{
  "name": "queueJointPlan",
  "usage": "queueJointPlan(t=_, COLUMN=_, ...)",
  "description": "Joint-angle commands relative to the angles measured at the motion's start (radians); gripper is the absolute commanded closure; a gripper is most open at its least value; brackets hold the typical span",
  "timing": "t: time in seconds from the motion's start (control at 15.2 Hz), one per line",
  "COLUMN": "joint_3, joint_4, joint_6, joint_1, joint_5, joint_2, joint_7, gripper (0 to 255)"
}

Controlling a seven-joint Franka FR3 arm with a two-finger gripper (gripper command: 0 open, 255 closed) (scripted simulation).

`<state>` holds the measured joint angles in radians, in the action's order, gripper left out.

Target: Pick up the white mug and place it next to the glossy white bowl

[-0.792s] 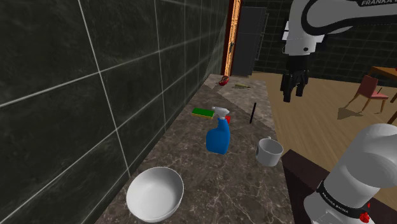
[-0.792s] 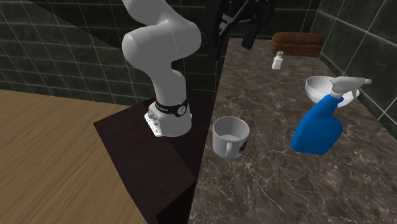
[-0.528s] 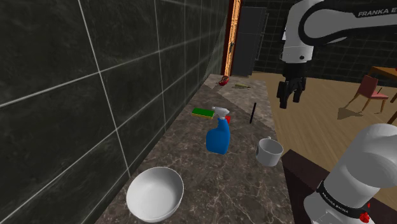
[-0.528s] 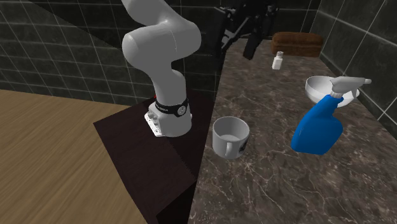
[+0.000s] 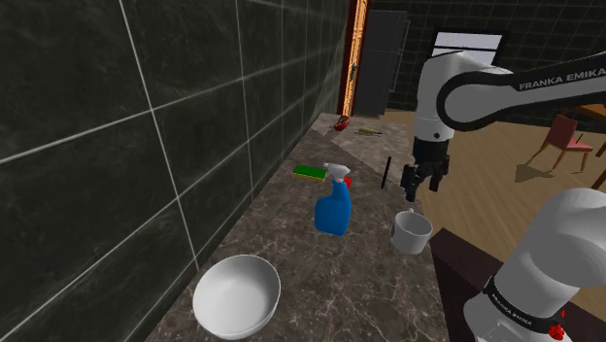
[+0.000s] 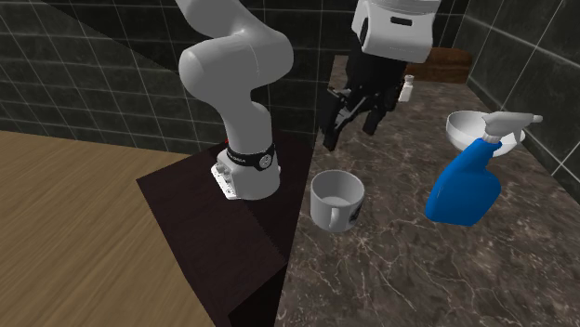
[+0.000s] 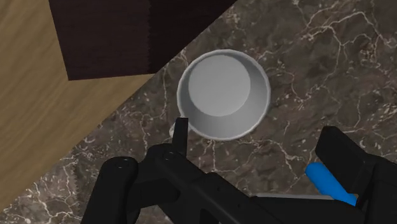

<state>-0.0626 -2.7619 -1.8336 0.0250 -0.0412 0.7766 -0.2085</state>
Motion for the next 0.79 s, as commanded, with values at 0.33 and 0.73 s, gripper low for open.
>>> queueJointPlan(t=0.33, joint_3=-0.108, joint_4=-0.148, joint_6=-0.337, joint_1=0.036, joint_5=-0.073, joint_2=-0.145, joint_7=-0.149, gripper=0)
queueJointPlan(t=0.73, joint_3=-0.128, joint_4=-0.196, joint_6=-0.476, joint_1=0.039, joint_5=-0.084, joint_2=-0.231, joint_7=-0.166, gripper=0)
